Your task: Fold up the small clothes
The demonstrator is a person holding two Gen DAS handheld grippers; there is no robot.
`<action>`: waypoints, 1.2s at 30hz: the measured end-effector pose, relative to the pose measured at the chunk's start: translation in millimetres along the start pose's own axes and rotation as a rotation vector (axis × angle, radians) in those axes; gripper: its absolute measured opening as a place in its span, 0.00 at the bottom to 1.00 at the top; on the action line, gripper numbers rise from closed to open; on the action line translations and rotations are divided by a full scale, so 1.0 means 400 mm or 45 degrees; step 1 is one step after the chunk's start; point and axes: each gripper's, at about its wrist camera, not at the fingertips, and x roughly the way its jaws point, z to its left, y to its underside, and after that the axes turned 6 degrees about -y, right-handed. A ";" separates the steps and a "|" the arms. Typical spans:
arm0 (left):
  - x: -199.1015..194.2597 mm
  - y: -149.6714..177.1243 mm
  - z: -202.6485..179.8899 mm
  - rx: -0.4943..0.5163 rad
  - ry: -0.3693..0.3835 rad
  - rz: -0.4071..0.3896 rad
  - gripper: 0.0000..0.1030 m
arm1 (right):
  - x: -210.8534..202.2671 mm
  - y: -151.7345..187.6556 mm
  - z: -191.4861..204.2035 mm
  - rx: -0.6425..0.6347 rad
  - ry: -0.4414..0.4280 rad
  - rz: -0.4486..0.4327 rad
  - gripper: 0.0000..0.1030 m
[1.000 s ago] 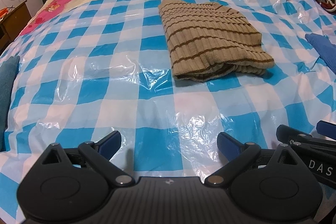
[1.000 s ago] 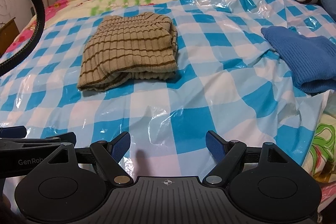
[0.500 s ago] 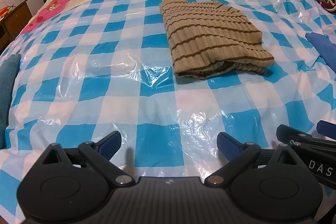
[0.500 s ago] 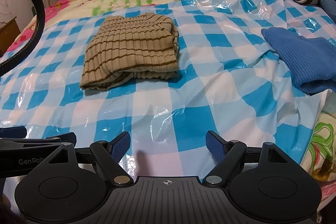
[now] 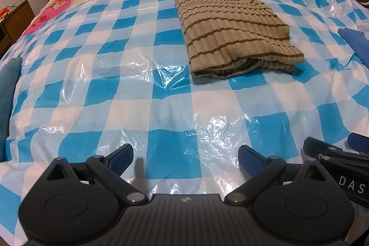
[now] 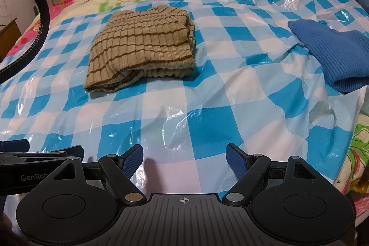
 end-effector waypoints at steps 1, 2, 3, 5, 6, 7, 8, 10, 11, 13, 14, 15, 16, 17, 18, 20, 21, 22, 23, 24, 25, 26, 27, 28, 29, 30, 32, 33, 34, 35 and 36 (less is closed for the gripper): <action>0.001 0.000 -0.001 0.001 -0.002 0.002 0.99 | 0.001 0.000 0.000 0.001 -0.001 0.001 0.78; 0.001 0.001 -0.002 0.004 -0.004 0.003 0.99 | 0.002 0.001 -0.001 0.002 -0.002 0.003 0.78; 0.002 0.001 -0.003 0.006 -0.006 0.005 0.99 | 0.003 0.001 -0.002 0.004 -0.003 0.004 0.78; 0.003 0.002 -0.006 0.010 -0.010 0.007 0.99 | 0.004 0.003 -0.003 0.004 -0.004 0.004 0.78; 0.003 0.002 -0.007 0.012 -0.013 0.010 0.98 | 0.004 0.003 -0.003 0.004 -0.004 0.004 0.78; 0.004 0.002 -0.008 0.014 -0.015 0.011 0.99 | 0.004 0.002 -0.003 0.006 -0.004 0.005 0.78; 0.004 0.003 -0.010 0.016 -0.017 0.011 0.99 | 0.005 0.003 -0.004 0.007 -0.006 0.006 0.78; 0.006 0.003 -0.012 0.022 -0.017 0.016 0.98 | 0.006 0.004 -0.006 0.009 -0.009 0.007 0.78; 0.007 0.003 -0.012 0.016 -0.015 0.020 0.98 | 0.007 0.005 -0.007 0.011 -0.012 0.007 0.78; 0.007 0.001 -0.010 0.013 -0.006 0.018 0.98 | 0.008 0.006 -0.009 0.015 -0.012 0.008 0.78; 0.006 -0.001 -0.008 0.011 -0.002 0.013 0.98 | 0.009 0.005 -0.010 0.018 -0.017 0.007 0.78; 0.006 -0.002 -0.008 0.010 -0.001 0.013 0.98 | 0.008 0.004 -0.012 0.024 -0.023 0.001 0.78; 0.007 -0.003 -0.008 0.012 -0.002 0.015 0.98 | 0.007 0.003 -0.012 0.027 -0.026 -0.003 0.78; 0.006 -0.002 -0.009 0.012 -0.006 0.013 0.99 | 0.007 0.002 -0.012 0.023 -0.024 -0.004 0.78; 0.006 -0.002 -0.009 0.012 -0.011 0.010 0.99 | 0.008 0.002 -0.011 0.019 -0.019 -0.004 0.79; 0.005 -0.004 -0.007 0.004 -0.007 0.009 0.99 | 0.010 0.003 -0.011 0.018 -0.019 0.001 0.79; 0.004 -0.004 -0.005 -0.003 -0.003 0.007 0.99 | 0.011 0.003 -0.011 0.017 -0.016 0.004 0.79; 0.004 -0.005 -0.002 -0.010 0.001 0.004 0.99 | 0.012 0.003 -0.012 0.015 -0.013 0.006 0.79; 0.003 -0.006 -0.001 -0.011 0.005 0.004 0.99 | 0.013 0.003 -0.012 0.014 -0.011 0.008 0.79; 0.003 -0.006 -0.002 -0.007 0.005 0.005 0.99 | 0.013 0.002 -0.012 0.015 -0.011 0.007 0.79; 0.004 -0.006 -0.002 -0.003 0.004 0.007 0.99 | 0.012 0.002 -0.012 0.017 -0.011 0.006 0.79; 0.005 -0.006 -0.004 0.002 0.003 0.010 0.99 | 0.013 0.002 -0.012 0.017 -0.010 0.006 0.79; 0.007 -0.005 -0.004 0.005 0.004 0.013 0.99 | 0.014 0.002 -0.012 0.016 -0.007 0.007 0.79; 0.008 -0.004 -0.005 0.006 0.005 0.016 0.99 | 0.014 0.003 -0.012 0.016 -0.005 0.007 0.79; 0.008 -0.004 -0.005 0.005 0.005 0.017 0.99 | 0.014 0.003 -0.012 0.017 -0.004 0.008 0.79; 0.007 -0.004 -0.005 0.005 0.004 0.017 0.99 | 0.014 0.003 -0.012 0.018 -0.005 0.009 0.79; 0.007 -0.005 -0.006 0.007 0.000 0.013 0.99 | 0.015 0.003 -0.012 0.018 -0.004 0.009 0.79; 0.007 -0.005 -0.006 0.008 -0.001 0.012 0.99 | 0.015 0.003 -0.013 0.017 -0.004 0.009 0.79; 0.007 -0.004 -0.006 0.008 -0.001 0.012 0.99 | 0.015 0.003 -0.013 0.016 -0.003 0.010 0.79; 0.007 -0.004 -0.006 0.007 0.000 0.012 0.99 | 0.015 0.003 -0.013 0.016 -0.004 0.012 0.79; 0.007 -0.004 -0.006 0.007 -0.001 0.012 0.99 | 0.016 0.003 -0.014 0.017 -0.004 0.012 0.79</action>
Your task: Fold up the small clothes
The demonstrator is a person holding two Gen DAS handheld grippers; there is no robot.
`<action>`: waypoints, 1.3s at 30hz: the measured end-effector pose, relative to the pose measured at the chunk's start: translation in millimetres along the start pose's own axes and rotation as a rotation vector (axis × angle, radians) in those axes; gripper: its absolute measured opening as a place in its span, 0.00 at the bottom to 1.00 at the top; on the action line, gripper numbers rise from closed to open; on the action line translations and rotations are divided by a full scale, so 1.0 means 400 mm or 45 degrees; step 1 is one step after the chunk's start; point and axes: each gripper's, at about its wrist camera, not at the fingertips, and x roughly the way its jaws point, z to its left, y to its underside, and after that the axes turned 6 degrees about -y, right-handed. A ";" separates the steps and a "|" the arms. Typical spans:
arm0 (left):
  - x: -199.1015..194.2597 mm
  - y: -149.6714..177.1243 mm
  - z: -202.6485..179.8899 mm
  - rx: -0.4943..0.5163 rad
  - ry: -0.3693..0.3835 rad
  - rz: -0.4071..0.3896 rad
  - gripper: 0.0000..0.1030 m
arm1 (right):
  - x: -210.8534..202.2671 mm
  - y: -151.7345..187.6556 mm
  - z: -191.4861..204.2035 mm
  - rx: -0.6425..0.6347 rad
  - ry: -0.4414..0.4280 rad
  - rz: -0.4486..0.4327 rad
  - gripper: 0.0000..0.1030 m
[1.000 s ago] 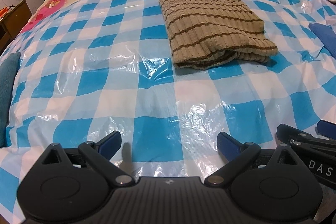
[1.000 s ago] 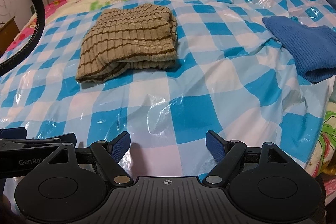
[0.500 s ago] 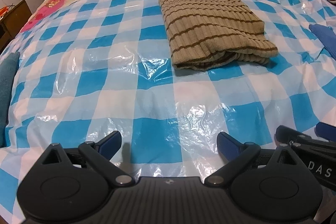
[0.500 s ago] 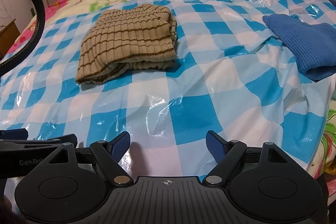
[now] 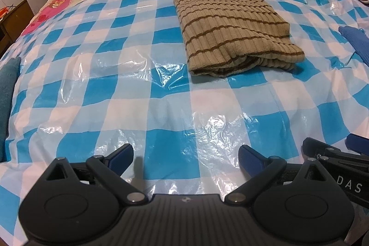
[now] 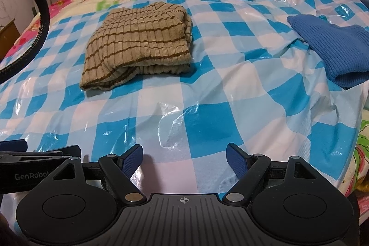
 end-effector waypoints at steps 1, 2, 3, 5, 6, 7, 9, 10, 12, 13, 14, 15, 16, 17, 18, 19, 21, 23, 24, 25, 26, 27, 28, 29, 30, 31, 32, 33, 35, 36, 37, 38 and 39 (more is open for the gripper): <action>0.000 0.000 -0.001 0.001 0.000 0.000 0.99 | 0.000 0.000 0.000 0.000 0.000 0.000 0.79; 0.000 0.000 0.000 0.002 -0.001 -0.001 0.99 | 0.000 0.001 0.000 0.000 0.000 0.000 0.79; 0.000 0.001 0.000 0.002 -0.001 -0.002 0.99 | 0.000 0.001 0.000 0.000 0.000 0.001 0.79; 0.002 0.002 0.000 0.003 -0.001 -0.002 0.99 | 0.000 0.001 0.001 0.000 0.001 0.000 0.79; 0.004 0.002 0.001 0.001 0.000 0.000 0.99 | 0.001 0.000 0.001 -0.002 0.002 0.002 0.79; 0.006 0.003 0.002 -0.003 0.003 0.004 0.99 | 0.001 0.001 0.002 -0.005 0.005 0.004 0.79; 0.008 0.003 0.003 -0.009 0.009 0.009 0.99 | 0.003 0.000 0.005 -0.011 0.014 0.009 0.79; 0.008 0.003 0.004 -0.009 0.010 0.009 0.99 | 0.003 0.001 0.006 -0.014 0.017 0.010 0.79; 0.007 0.004 0.003 -0.010 0.009 0.008 0.99 | 0.002 0.002 0.009 -0.019 0.024 0.009 0.79; 0.006 0.003 0.004 -0.009 0.009 0.006 0.99 | 0.002 0.001 0.010 -0.020 0.025 0.011 0.79; 0.005 0.003 0.004 -0.010 0.008 0.003 0.99 | 0.002 0.001 0.010 -0.020 0.026 0.011 0.79; 0.004 0.004 0.004 -0.010 0.007 0.000 0.99 | 0.001 0.000 0.011 -0.021 0.027 0.010 0.79; 0.003 0.004 0.004 -0.010 0.007 -0.003 0.99 | 0.000 -0.001 0.011 -0.022 0.028 0.008 0.79; 0.003 0.005 0.004 -0.009 0.007 -0.003 0.99 | -0.001 -0.001 0.011 -0.023 0.030 0.007 0.79; 0.002 0.005 0.005 -0.009 0.008 -0.004 0.99 | -0.002 -0.001 0.012 -0.025 0.032 0.006 0.79; 0.002 0.005 0.005 -0.010 0.009 -0.005 0.99 | -0.003 -0.001 0.012 -0.028 0.034 0.006 0.79; 0.000 0.005 0.005 -0.010 0.009 -0.007 0.99 | -0.005 -0.001 0.013 -0.029 0.037 0.005 0.79; -0.002 0.005 0.006 -0.011 0.009 -0.011 0.99 | -0.005 -0.001 0.013 -0.029 0.036 0.004 0.79; -0.003 0.006 0.006 -0.010 0.009 -0.013 0.99 | -0.006 -0.001 0.013 -0.029 0.037 0.004 0.79; -0.004 0.006 0.006 -0.010 0.009 -0.014 0.99 | -0.007 -0.001 0.013 -0.029 0.037 0.003 0.79; -0.005 0.006 0.006 -0.010 0.009 -0.015 0.99 | -0.007 -0.001 0.013 -0.030 0.037 0.002 0.79; -0.006 0.006 0.006 -0.010 0.009 -0.015 0.99 | -0.008 -0.001 0.013 -0.030 0.038 0.002 0.79; -0.006 0.006 0.006 -0.010 0.009 -0.016 0.99 | -0.008 -0.001 0.013 -0.029 0.038 0.002 0.79; -0.006 0.006 0.006 -0.010 0.009 -0.016 0.99 | -0.009 -0.002 0.012 -0.028 0.038 0.003 0.79; -0.006 0.006 0.006 -0.010 0.009 -0.015 0.99 | -0.008 -0.001 0.013 -0.028 0.037 0.003 0.79; -0.006 0.006 0.006 -0.009 0.008 -0.014 0.99 | -0.008 -0.001 0.013 -0.027 0.037 0.003 0.79; -0.007 0.006 0.005 -0.008 0.006 -0.016 0.99 | -0.008 -0.001 0.013 -0.027 0.037 0.004 0.79; -0.006 0.006 0.005 -0.008 0.006 -0.015 0.99 | -0.008 -0.001 0.012 -0.026 0.037 0.004 0.79; -0.006 0.006 0.005 -0.008 0.007 -0.015 0.99 | -0.007 0.000 0.011 -0.023 0.036 0.005 0.79; -0.006 0.006 0.005 -0.009 0.008 -0.015 0.99 | -0.007 0.001 0.011 -0.023 0.036 0.006 0.79; -0.006 0.006 0.006 -0.010 0.009 -0.015 0.99 | -0.007 0.001 0.011 -0.023 0.036 0.005 0.79; -0.006 0.006 0.005 -0.009 0.008 -0.015 0.99 | -0.007 0.001 0.010 -0.022 0.036 0.005 0.79; -0.007 0.006 0.005 -0.009 0.008 -0.015 0.99 | -0.006 0.001 0.011 -0.022 0.036 0.006 0.79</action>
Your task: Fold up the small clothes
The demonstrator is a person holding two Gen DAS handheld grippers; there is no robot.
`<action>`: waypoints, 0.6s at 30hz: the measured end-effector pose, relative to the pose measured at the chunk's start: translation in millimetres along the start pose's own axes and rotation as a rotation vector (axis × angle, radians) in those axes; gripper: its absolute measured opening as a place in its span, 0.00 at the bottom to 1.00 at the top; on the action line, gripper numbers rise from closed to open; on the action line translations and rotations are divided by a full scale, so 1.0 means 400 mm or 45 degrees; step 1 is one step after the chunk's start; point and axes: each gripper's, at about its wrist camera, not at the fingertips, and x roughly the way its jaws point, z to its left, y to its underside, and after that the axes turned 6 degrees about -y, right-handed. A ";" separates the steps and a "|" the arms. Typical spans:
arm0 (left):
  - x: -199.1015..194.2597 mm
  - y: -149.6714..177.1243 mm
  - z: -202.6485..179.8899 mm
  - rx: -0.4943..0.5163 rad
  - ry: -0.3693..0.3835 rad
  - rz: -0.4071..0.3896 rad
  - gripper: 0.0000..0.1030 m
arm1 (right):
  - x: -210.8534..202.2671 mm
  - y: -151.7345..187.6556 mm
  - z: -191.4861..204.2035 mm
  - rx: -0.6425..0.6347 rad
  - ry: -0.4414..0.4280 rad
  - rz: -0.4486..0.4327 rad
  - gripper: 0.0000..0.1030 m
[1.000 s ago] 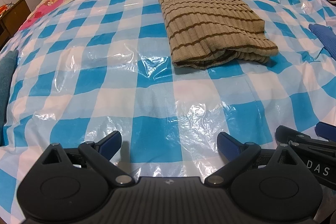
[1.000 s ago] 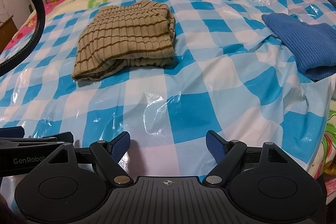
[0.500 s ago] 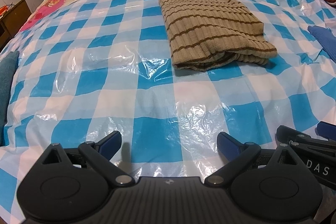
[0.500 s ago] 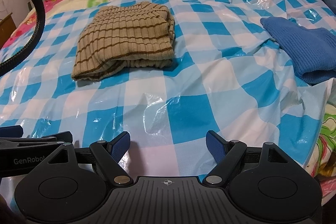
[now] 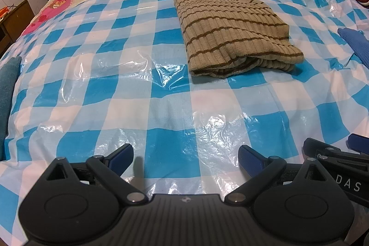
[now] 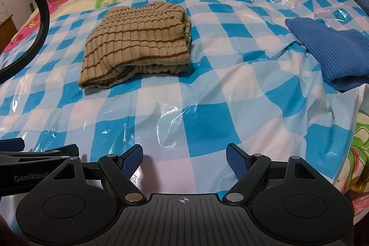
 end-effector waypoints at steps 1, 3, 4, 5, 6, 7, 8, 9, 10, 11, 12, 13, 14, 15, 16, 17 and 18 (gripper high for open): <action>-0.001 0.000 0.000 -0.001 -0.001 0.000 0.99 | 0.000 0.000 0.000 -0.001 0.000 0.000 0.79; 0.000 0.001 0.000 -0.003 0.000 0.000 0.99 | 0.000 0.001 0.000 0.000 0.001 0.000 0.79; 0.000 0.001 0.000 -0.003 0.000 0.000 0.99 | 0.001 0.001 0.000 0.000 0.000 0.001 0.79; 0.000 0.001 0.000 -0.003 -0.001 0.000 0.99 | 0.000 0.001 0.000 0.000 0.000 0.000 0.79; 0.000 0.001 0.000 -0.002 -0.001 -0.001 0.99 | 0.000 0.001 0.000 0.000 0.000 0.000 0.79; 0.000 0.001 0.000 -0.003 -0.001 -0.001 0.99 | 0.001 0.001 0.000 -0.001 0.001 0.000 0.79; 0.000 0.001 0.000 -0.003 -0.001 0.000 0.99 | 0.001 0.001 0.000 -0.001 0.001 0.000 0.79; 0.000 0.000 0.000 -0.002 0.000 0.000 0.99 | 0.001 0.000 0.000 -0.001 0.001 0.000 0.79; 0.000 0.000 0.000 -0.003 0.000 0.000 0.99 | 0.000 0.001 0.000 -0.001 0.001 0.000 0.79; 0.000 0.002 0.000 -0.004 0.000 0.000 0.99 | 0.000 0.001 -0.001 -0.002 0.001 0.000 0.79; 0.000 0.002 0.000 -0.004 0.000 0.000 0.99 | 0.000 0.000 0.000 -0.001 0.000 0.000 0.79; 0.000 0.002 0.000 -0.004 -0.001 -0.001 0.99 | 0.001 0.000 0.000 -0.001 0.000 0.000 0.79; 0.000 0.001 0.000 -0.004 0.000 0.000 0.98 | 0.000 0.001 -0.001 0.000 0.000 0.000 0.79; 0.000 0.001 0.001 -0.004 0.001 0.000 0.98 | 0.000 0.001 0.000 -0.001 0.000 0.000 0.79; 0.000 0.002 0.001 -0.007 0.002 0.000 0.98 | 0.000 0.000 -0.001 0.000 0.000 0.000 0.79; 0.000 0.002 0.003 -0.009 0.004 0.000 0.98 | 0.000 0.000 -0.001 0.000 0.000 0.000 0.79; 0.000 0.001 0.003 -0.010 0.005 0.001 0.98 | 0.000 0.001 -0.001 0.000 0.000 -0.001 0.79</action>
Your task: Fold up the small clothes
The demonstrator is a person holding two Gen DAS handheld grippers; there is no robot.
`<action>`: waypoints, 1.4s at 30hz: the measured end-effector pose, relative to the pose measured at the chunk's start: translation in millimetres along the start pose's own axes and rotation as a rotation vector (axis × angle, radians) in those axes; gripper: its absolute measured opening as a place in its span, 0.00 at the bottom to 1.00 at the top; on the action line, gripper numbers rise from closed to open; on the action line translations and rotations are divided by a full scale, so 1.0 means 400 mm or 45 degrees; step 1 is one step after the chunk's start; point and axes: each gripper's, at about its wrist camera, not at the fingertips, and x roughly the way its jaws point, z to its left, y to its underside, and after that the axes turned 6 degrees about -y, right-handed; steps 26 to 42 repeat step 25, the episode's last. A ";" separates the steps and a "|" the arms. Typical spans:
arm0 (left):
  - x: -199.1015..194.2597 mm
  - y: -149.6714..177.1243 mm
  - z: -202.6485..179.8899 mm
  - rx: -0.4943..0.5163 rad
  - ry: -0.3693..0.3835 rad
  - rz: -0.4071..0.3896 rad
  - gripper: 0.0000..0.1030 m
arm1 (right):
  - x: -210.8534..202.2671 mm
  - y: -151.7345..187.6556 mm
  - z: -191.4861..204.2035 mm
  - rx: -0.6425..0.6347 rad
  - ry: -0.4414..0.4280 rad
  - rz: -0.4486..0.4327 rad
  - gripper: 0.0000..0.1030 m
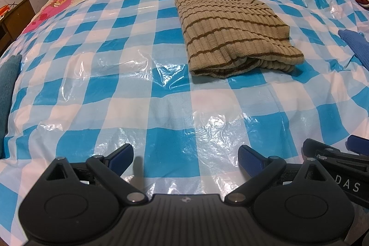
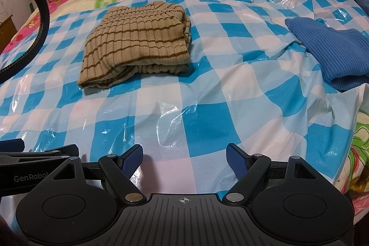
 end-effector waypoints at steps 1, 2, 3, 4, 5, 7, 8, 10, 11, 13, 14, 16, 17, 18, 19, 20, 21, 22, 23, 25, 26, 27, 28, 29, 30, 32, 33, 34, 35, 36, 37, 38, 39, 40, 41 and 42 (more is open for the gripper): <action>0.000 0.000 0.000 0.000 0.000 0.000 0.98 | 0.001 0.001 -0.001 0.000 0.000 0.000 0.79; 0.000 0.000 0.000 0.001 -0.001 0.000 0.98 | 0.001 0.001 -0.001 0.001 0.000 0.000 0.79; 0.000 0.000 0.001 0.001 -0.001 0.000 0.98 | 0.001 0.001 -0.001 0.000 0.000 0.000 0.79; 0.000 0.000 0.000 0.001 0.000 0.000 0.98 | 0.000 0.001 -0.001 0.000 0.000 0.000 0.79; 0.000 0.000 0.000 0.000 0.000 0.000 0.98 | 0.000 0.001 -0.001 0.000 0.000 0.000 0.79; 0.000 0.000 0.000 -0.001 0.000 -0.001 0.98 | 0.000 0.000 -0.001 0.001 0.000 0.000 0.79; 0.000 0.000 0.000 -0.002 0.001 -0.001 0.98 | 0.000 0.000 -0.001 0.001 0.001 0.000 0.79; 0.000 0.000 0.000 -0.002 0.001 0.000 0.98 | 0.000 0.000 -0.001 0.000 0.000 -0.001 0.79; 0.000 0.000 0.001 -0.002 0.001 0.000 0.98 | 0.000 0.000 -0.001 0.000 0.001 0.000 0.79; 0.000 0.000 0.001 -0.004 0.002 0.003 0.98 | 0.001 0.000 -0.001 0.000 0.000 0.000 0.79; 0.000 0.000 0.001 -0.006 0.003 0.005 0.98 | 0.001 0.001 -0.001 -0.001 0.001 0.000 0.79; 0.000 -0.001 0.000 -0.009 0.003 0.006 0.98 | 0.001 0.000 -0.001 0.000 0.001 0.000 0.79; 0.000 -0.001 0.000 -0.008 0.003 0.006 0.98 | 0.001 0.000 -0.001 -0.001 0.001 0.000 0.79; 0.000 -0.001 0.000 -0.008 0.003 0.005 0.98 | 0.001 0.001 -0.001 -0.001 0.001 0.000 0.79; 0.000 -0.001 0.000 -0.008 0.002 0.005 0.98 | 0.001 0.001 -0.002 -0.002 0.002 0.000 0.79; 0.000 -0.001 0.001 -0.009 0.004 0.006 0.98 | 0.001 0.000 -0.001 -0.001 0.001 0.000 0.79; 0.000 0.000 0.001 -0.009 0.004 0.006 0.98 | 0.001 0.000 -0.001 -0.001 0.001 0.000 0.79; 0.000 -0.001 0.000 -0.010 0.003 0.006 0.98 | 0.001 0.000 -0.001 -0.001 0.001 0.000 0.79; 0.000 -0.001 0.001 -0.009 0.003 0.005 0.98 | 0.001 0.000 -0.001 -0.001 0.002 0.000 0.79; 0.000 -0.001 0.001 -0.009 0.005 0.007 0.98 | 0.001 0.001 -0.002 -0.002 0.002 0.001 0.79; 0.000 -0.001 0.001 -0.009 0.005 0.007 0.98 | 0.001 0.001 -0.002 -0.002 0.002 0.001 0.79; 0.000 -0.001 0.001 -0.009 0.005 0.007 0.98 | 0.001 0.001 -0.002 -0.002 0.002 0.001 0.79; 0.000 -0.001 0.001 -0.009 0.005 0.007 0.98 | 0.001 0.001 -0.002 -0.002 0.002 0.001 0.79; 0.000 -0.001 0.001 -0.009 0.005 0.007 0.98 | 0.001 0.001 -0.002 -0.002 0.002 0.001 0.79; 0.000 -0.001 0.001 -0.009 0.005 0.007 0.98 | 0.001 0.001 -0.002 -0.002 0.002 0.001 0.79; 0.000 -0.001 0.001 -0.009 0.005 0.007 0.98 | 0.001 0.001 -0.002 -0.002 0.002 0.001 0.79; 0.000 -0.001 0.001 -0.009 0.005 0.007 0.98 | 0.001 0.001 -0.002 -0.002 0.002 0.001 0.79; 0.000 -0.001 0.001 -0.009 0.005 0.007 0.98 | 0.001 0.001 -0.002 -0.002 0.002 0.001 0.79; 0.000 -0.001 0.001 -0.009 0.005 0.007 0.98 | 0.001 0.001 -0.002 -0.002 0.002 0.001 0.79; 0.000 -0.001 0.001 -0.009 0.005 0.007 0.98 | 0.001 0.001 -0.002 -0.002 0.002 0.001 0.79; 0.000 -0.001 0.001 -0.009 0.005 0.007 0.98 | 0.001 0.001 -0.002 -0.002 0.002 0.001 0.79; 0.000 -0.001 0.001 -0.009 0.005 0.007 0.98 | 0.001 0.001 -0.002 -0.002 0.002 0.001 0.79; 0.000 -0.001 0.001 -0.009 0.005 0.007 0.98 | 0.001 0.001 -0.002 -0.002 0.002 0.001 0.79; 0.000 -0.001 0.001 -0.009 0.005 0.007 0.98 | 0.001 0.001 -0.002 -0.002 0.002 0.001 0.79; 0.000 -0.001 0.001 -0.009 0.005 0.007 0.98 | 0.001 0.001 -0.002 -0.002 0.002 0.001 0.79; 0.000 -0.001 0.001 -0.009 0.005 0.007 0.98 | 0.001 0.001 -0.002 -0.002 0.002 0.001 0.79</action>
